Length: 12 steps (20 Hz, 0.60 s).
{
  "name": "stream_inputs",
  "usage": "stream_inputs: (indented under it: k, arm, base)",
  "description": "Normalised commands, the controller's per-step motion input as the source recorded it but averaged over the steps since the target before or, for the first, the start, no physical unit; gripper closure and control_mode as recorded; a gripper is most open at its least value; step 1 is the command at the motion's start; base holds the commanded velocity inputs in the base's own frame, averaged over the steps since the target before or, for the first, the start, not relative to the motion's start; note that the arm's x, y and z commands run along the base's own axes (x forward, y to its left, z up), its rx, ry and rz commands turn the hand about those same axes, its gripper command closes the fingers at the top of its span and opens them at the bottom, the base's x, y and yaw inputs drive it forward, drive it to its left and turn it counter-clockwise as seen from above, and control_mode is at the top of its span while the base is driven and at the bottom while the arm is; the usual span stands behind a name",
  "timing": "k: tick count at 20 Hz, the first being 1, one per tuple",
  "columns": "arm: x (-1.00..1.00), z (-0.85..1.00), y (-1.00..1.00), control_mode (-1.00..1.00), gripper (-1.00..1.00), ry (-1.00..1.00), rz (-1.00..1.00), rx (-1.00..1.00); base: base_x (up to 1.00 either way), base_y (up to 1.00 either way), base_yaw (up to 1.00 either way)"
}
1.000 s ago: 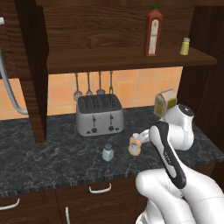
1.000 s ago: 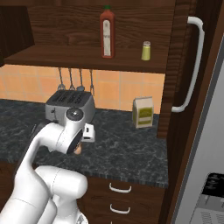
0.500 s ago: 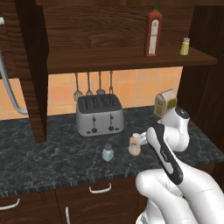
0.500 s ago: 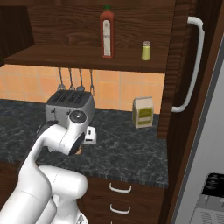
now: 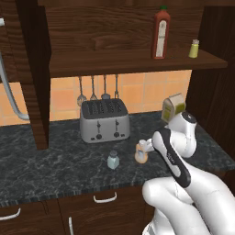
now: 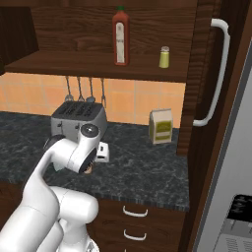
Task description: Put the shaker and condiment bottle from the counter next to their counterparts in the cabinet.
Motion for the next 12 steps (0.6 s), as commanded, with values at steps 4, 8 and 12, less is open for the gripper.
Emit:
stream_inputs:
  k: [4, 8, 12]
  arm:
    - [0.00, -0.23, 0.22, -1.00, -1.00, 0.00, 0.02, 0.00]
    - [0.04, -0.33, 0.18, -1.00, -1.00, 0.00, 0.03, 0.00]
    - [0.15, -0.41, 0.13, -1.00, -1.00, 0.00, 0.03, 0.00]
  base:
    - [0.00, 0.00, 0.00]
    - [0.00, 0.00, 0.00]
    - [0.00, 0.00, 0.00]
